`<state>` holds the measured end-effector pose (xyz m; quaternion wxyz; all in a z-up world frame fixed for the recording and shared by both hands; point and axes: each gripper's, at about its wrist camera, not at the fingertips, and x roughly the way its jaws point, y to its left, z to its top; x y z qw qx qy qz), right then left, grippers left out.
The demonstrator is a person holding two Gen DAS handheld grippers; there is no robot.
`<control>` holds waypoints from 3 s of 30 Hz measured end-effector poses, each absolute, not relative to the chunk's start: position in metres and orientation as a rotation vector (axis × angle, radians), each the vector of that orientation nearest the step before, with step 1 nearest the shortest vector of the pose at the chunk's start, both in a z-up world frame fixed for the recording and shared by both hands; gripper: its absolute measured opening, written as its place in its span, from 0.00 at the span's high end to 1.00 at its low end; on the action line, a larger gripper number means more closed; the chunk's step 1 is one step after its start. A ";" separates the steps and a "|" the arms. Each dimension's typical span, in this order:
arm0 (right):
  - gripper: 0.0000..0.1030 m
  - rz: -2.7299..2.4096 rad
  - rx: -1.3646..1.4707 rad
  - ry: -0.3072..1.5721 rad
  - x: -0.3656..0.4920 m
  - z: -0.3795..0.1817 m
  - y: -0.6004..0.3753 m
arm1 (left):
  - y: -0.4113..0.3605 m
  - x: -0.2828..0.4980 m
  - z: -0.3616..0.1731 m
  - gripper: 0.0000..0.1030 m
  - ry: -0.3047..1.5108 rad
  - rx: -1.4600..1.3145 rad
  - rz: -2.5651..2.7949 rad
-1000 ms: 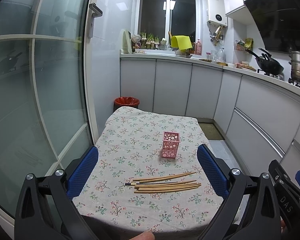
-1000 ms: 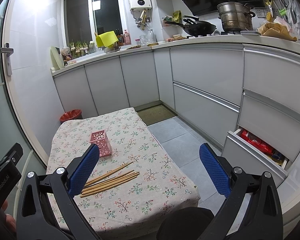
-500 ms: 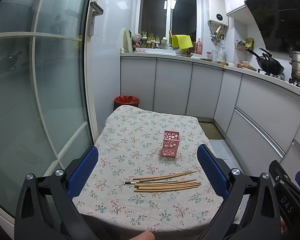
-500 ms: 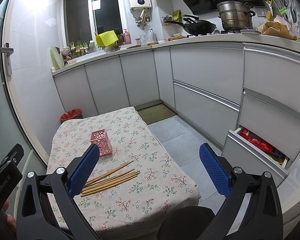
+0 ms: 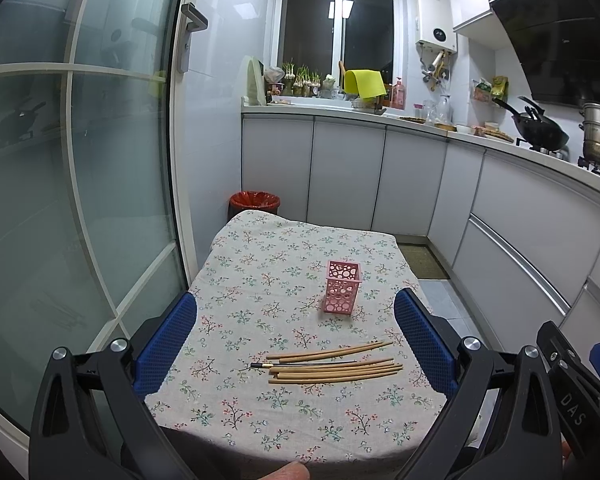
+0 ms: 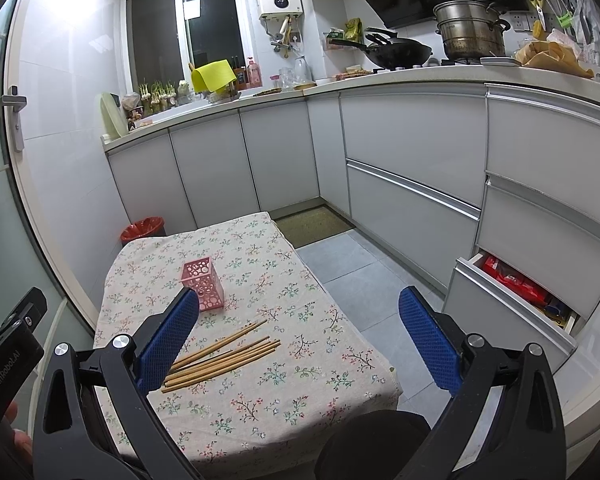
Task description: Organize utensils
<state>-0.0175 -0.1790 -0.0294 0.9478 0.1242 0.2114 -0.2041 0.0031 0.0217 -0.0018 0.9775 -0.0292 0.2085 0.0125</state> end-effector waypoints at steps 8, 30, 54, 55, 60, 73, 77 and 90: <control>0.07 -0.413 0.252 0.430 -0.019 -0.030 -0.177 | 0.022 0.002 -0.002 0.07 0.419 -0.059 0.025; 0.07 -0.329 0.752 0.593 0.008 -0.089 -0.263 | -0.042 0.154 -0.066 0.07 0.883 0.250 -0.316; 0.07 -0.322 0.954 0.920 0.124 -0.233 -0.340 | -0.167 0.341 -0.253 0.52 1.458 0.623 -0.516; 0.07 -0.314 0.962 0.927 0.125 -0.235 -0.341 | -0.167 0.342 -0.255 0.55 1.458 0.633 -0.513; 0.07 -0.294 0.943 0.930 0.127 -0.233 -0.341 | -0.169 0.346 -0.263 0.62 1.446 0.672 -0.510; 0.07 -0.309 0.937 0.953 0.130 -0.238 -0.340 | -0.176 0.327 -0.285 0.79 1.437 0.742 -0.583; 0.07 -0.320 0.911 0.960 0.132 -0.237 -0.336 | -0.174 0.323 -0.285 0.88 1.430 0.725 -0.628; 0.37 -0.252 0.970 1.134 0.205 -0.244 -0.301 | -0.080 0.290 -0.201 0.91 1.110 0.534 -0.669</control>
